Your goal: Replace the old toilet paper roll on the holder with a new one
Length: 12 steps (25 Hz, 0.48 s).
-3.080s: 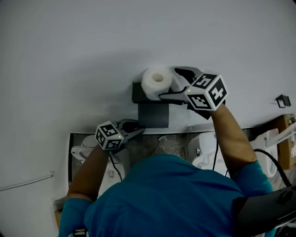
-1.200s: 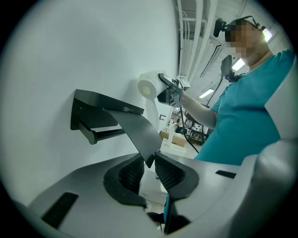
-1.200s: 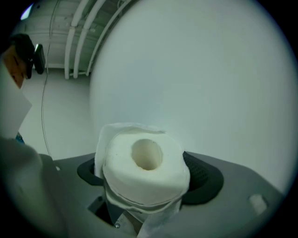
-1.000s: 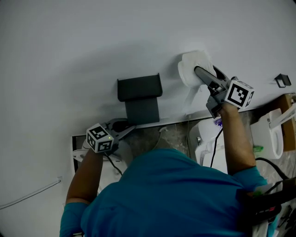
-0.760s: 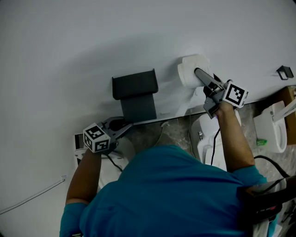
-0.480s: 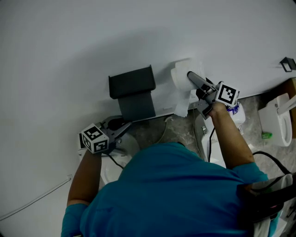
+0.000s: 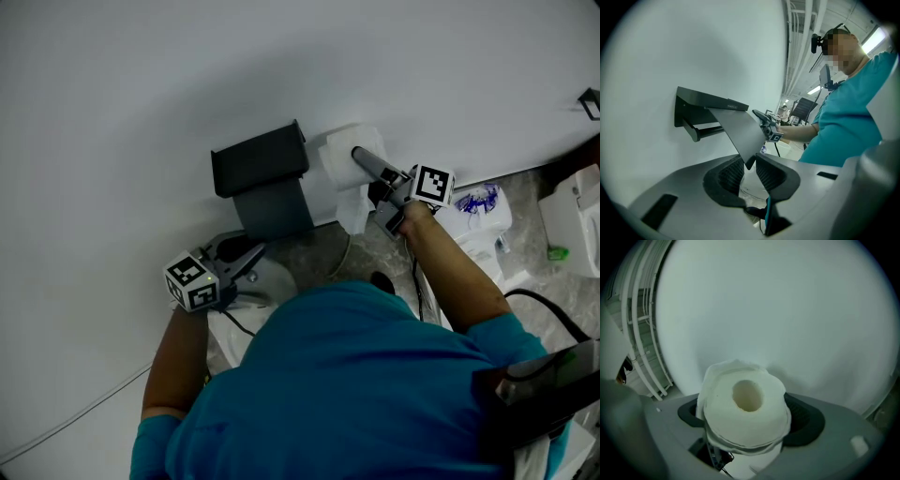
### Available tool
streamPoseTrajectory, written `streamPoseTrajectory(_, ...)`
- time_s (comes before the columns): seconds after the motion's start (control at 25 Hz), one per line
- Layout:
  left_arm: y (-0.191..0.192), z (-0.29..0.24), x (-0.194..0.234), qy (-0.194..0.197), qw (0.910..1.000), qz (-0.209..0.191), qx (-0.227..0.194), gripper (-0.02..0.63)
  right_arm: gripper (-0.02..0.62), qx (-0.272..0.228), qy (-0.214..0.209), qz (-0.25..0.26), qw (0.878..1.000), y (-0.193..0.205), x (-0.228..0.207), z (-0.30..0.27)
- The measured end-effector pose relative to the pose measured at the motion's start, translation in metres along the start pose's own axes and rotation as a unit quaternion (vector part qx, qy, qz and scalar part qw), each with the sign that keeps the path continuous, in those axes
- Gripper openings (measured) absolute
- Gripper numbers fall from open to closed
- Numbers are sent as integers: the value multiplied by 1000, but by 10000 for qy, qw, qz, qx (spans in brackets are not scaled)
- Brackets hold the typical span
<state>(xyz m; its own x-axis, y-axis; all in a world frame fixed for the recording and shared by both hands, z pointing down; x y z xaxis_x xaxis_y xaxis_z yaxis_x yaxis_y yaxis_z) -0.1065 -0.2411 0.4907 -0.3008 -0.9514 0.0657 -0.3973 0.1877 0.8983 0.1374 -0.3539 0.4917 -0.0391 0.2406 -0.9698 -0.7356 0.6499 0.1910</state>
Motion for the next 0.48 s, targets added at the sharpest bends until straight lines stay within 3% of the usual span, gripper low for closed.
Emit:
streamPoseTrajectory(0.24,0,0,0,-17,10000,18,57,70,436,-26,-148,-608,9980,17,-9,-17)
streamPoseTrajectory(0.48,1,0,1,-4,10000,-8,92,69,436,49,-207,-739,9970,29,-12,-29)
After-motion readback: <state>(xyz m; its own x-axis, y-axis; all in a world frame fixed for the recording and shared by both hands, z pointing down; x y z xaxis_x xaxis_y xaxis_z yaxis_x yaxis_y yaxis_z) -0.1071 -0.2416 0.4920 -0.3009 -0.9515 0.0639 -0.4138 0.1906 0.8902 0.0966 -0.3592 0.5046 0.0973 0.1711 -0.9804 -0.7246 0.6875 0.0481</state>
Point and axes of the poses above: the fingertips, and each gripper's own axes: z backward along the fingers, x to its left, y out of its underside, the point moved 1 cm from there along z, backward along the fingers, and after that the axes turned 15 degrees about -z, right-handed, at the moved point
